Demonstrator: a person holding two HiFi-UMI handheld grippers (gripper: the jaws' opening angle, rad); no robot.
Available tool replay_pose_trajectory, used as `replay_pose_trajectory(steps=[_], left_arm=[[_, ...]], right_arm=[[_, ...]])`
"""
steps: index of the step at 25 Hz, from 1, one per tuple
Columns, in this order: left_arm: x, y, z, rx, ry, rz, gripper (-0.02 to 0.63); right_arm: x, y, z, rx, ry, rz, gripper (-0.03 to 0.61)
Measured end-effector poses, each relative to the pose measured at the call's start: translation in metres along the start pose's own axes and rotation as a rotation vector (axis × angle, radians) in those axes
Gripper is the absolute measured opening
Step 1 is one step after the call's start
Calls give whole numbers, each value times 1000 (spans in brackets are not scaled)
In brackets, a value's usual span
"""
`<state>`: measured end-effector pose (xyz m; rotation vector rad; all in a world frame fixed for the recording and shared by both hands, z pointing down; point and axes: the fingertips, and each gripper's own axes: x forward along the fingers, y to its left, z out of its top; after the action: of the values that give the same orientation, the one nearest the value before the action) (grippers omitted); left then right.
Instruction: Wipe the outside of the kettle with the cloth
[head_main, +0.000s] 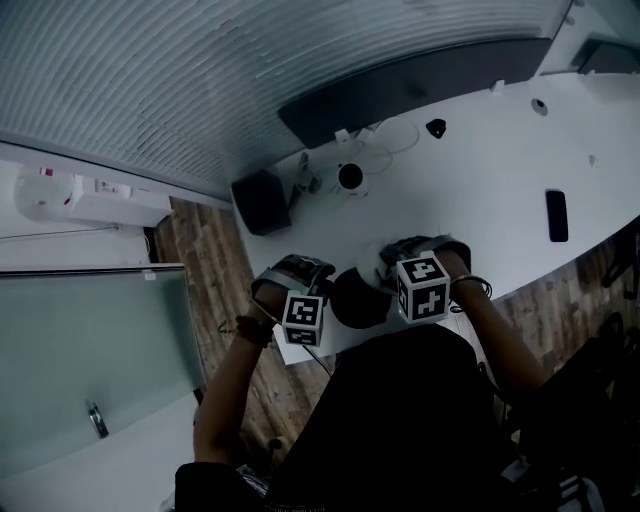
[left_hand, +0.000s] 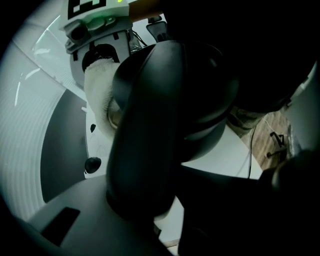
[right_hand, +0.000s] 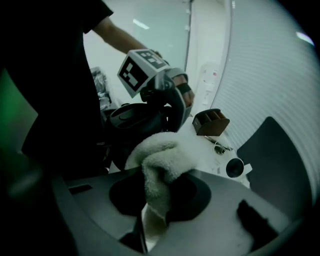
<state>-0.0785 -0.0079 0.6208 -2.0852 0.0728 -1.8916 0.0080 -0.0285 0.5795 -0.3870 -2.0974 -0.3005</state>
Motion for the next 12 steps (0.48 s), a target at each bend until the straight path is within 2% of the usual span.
replay_pose_trajectory(steps=[1, 3, 7, 12], left_arm=[[1, 3, 2, 25, 3, -4, 129], [3, 8, 6, 48, 1, -4, 129], [5, 13, 12, 58, -10, 9, 129], [5, 15, 21, 126, -10, 24, 126]], right_arm=[[1, 1, -1, -21, 24, -8, 66], [8, -4, -5, 6, 18, -10, 66], [37, -18, -26, 177, -28, 22, 66], [93, -14, -60, 390, -55, 78, 63]])
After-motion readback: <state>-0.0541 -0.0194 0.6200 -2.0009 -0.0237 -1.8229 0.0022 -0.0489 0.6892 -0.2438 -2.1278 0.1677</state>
